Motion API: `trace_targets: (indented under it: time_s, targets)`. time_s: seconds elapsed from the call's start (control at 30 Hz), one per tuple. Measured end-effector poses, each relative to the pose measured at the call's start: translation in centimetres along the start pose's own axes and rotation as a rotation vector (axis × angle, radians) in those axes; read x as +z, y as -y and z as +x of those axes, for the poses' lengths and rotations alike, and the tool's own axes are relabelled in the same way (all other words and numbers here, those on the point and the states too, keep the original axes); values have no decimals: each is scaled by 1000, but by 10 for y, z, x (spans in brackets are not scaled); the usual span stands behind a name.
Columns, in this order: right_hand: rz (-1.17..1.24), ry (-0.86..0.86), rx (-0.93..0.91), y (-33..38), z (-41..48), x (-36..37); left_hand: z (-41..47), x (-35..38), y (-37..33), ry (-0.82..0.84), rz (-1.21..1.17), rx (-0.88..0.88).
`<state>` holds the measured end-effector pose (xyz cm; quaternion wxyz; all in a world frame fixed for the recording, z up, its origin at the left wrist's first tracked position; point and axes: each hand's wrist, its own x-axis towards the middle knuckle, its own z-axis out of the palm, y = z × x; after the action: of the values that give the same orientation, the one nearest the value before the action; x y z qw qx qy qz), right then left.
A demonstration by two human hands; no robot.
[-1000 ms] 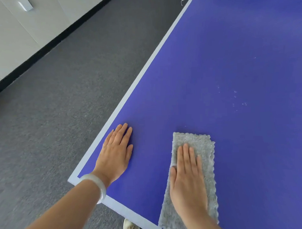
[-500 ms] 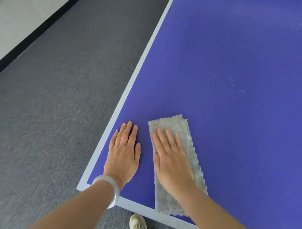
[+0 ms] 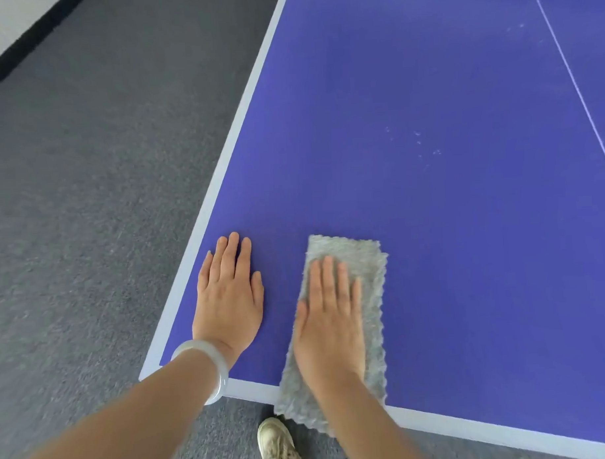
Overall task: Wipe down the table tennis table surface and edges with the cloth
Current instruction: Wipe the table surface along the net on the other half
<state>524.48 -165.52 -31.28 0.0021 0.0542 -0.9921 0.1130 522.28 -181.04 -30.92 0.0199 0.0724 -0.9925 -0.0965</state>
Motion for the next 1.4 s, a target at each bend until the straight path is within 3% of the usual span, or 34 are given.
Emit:
trace_targets:
  time_s: [0.1, 0.2, 0.33, 0.4, 0.47, 0.63, 0.73, 0.8, 0.83, 0.9, 0.97, 1.13, 1.4]
  targets:
    - [36, 96, -265, 13, -8, 0, -1, 0, 1, 0, -8, 14]
    - [-59, 145, -310, -57, 4, -14, -1, 1, 1, 2, -19, 11]
    - [-43, 49, 213, -158, 11, -44, -1, 3, -1, -12, -24, -5]
    - [-20, 14, 398, -158, 8, -46, -1, 5, -1, -31, -30, -4]
    - [-5, -22, 445, -115, 10, -36, -2, 4, -2, -31, -28, -7]
    - [19, 104, 25, 23, 16, 2, -2, 0, 2, -32, -227, 3]
    - [216, 237, -178, 37, 33, -2, -5, -8, 6, -91, -555, -138]
    - [597, 278, -142, 14, 46, -21, -7, -15, 9, -117, -611, -186]
    - [685, 211, -51, -6, 54, -29, -9, -18, 5, -145, -562, -134]
    - [563, 28, 106, -48, 79, -41, -13, -18, -19, -183, -395, 60]
    - [339, 49, 95, -68, 105, -43, -18, -11, -57, -118, -245, 179]
    - [36, 127, -119, -53, 127, -17, -8, 14, -93, 128, -4, 34]
    - [-79, 124, -421, -54, 120, -16, -72, 2, -33, 70, 0, -113]
